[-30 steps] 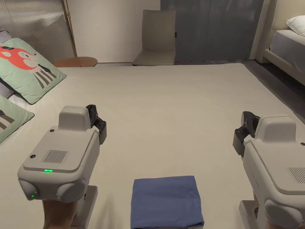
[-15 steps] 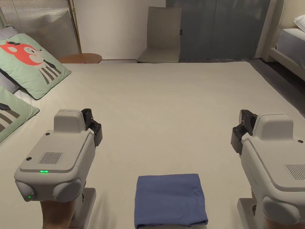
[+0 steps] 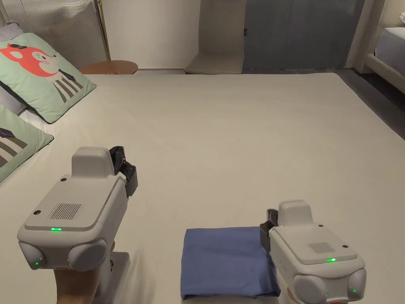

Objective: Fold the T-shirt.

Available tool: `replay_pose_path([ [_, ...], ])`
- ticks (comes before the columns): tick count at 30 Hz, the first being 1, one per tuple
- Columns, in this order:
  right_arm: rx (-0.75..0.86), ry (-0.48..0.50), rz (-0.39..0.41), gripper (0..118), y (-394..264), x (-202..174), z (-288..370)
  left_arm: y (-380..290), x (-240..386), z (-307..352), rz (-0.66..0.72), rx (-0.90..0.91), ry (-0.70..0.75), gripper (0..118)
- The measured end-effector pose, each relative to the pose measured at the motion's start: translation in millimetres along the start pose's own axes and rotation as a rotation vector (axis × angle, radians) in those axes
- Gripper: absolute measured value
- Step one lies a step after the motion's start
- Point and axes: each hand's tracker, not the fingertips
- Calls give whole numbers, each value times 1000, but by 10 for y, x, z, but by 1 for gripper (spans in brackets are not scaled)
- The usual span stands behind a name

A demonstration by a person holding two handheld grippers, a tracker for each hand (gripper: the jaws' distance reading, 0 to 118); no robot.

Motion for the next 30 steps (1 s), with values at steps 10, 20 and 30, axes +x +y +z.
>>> replay_pose_path([
  [10,-274,20,-65,1,-541,-72,-455,-236,37,-75,16,-83,-40,0],
  [20,-274,19,-99,0,-694,-16,-592,-866,73,-432,250,-438,-242,4],
  [30,-276,34,-107,0,-681,7,-556,-1430,165,-808,536,-831,-434,107],
])
